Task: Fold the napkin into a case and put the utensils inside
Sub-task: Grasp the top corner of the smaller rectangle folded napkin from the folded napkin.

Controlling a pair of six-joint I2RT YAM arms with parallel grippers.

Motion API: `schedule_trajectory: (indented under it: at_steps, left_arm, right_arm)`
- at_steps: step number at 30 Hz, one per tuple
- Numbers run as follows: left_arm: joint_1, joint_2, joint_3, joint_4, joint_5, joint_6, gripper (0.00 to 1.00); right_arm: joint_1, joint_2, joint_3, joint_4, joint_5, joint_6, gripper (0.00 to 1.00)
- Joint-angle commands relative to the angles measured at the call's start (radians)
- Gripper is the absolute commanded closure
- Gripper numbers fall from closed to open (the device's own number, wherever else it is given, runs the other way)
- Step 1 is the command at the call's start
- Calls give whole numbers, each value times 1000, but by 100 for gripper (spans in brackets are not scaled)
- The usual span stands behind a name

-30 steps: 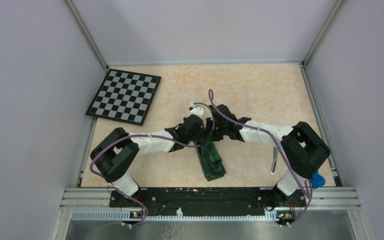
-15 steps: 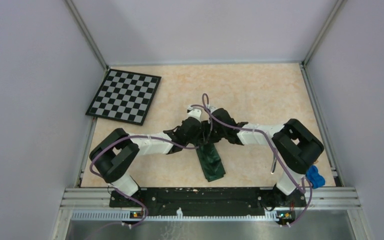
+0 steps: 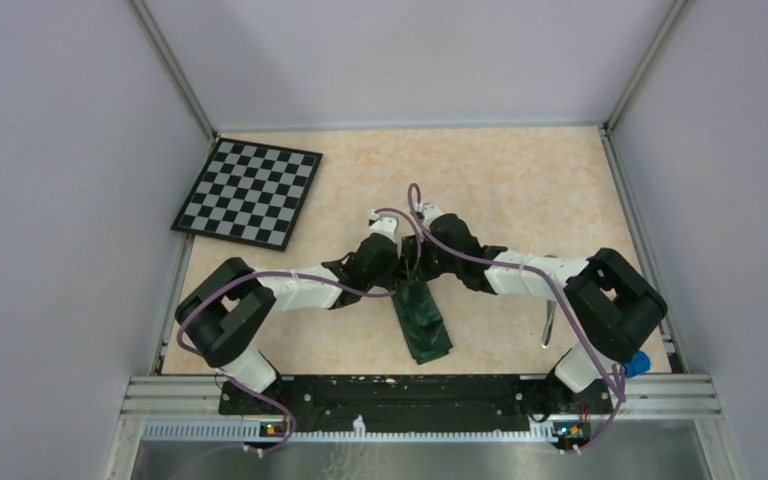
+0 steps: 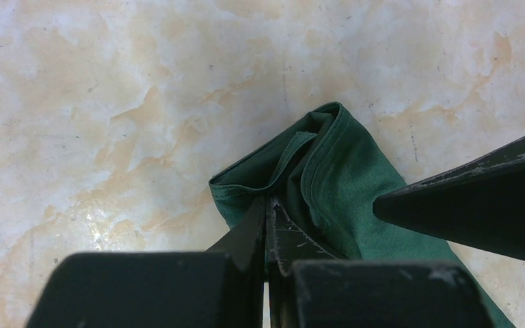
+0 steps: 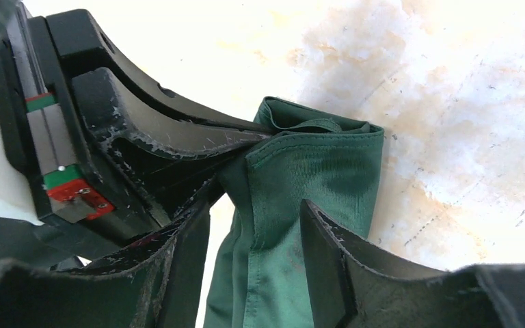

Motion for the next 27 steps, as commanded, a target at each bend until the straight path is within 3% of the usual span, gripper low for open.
schedule_trajectory:
  at_steps: [1, 8, 20, 24, 27]
  left_arm:
    - [5, -40, -6, 41, 26, -24, 100]
    - [9, -40, -5, 41, 37, -30, 100]
    - [12, -55, -10, 45, 49, -34, 100]
    - [14, -61, -14, 50, 53, -37, 100]
    - [16, -69, -21, 56, 53, -37, 100]
  right_arm:
    - [2, 7, 29, 26, 11, -36, 50]
    - [14, 51, 59, 34, -5, -33, 58]
    - [44, 95, 89, 25, 33, -29, 57]
    - [45, 104, 94, 22, 50, 3, 75]
    - [45, 124, 113, -6, 47, 46, 99]
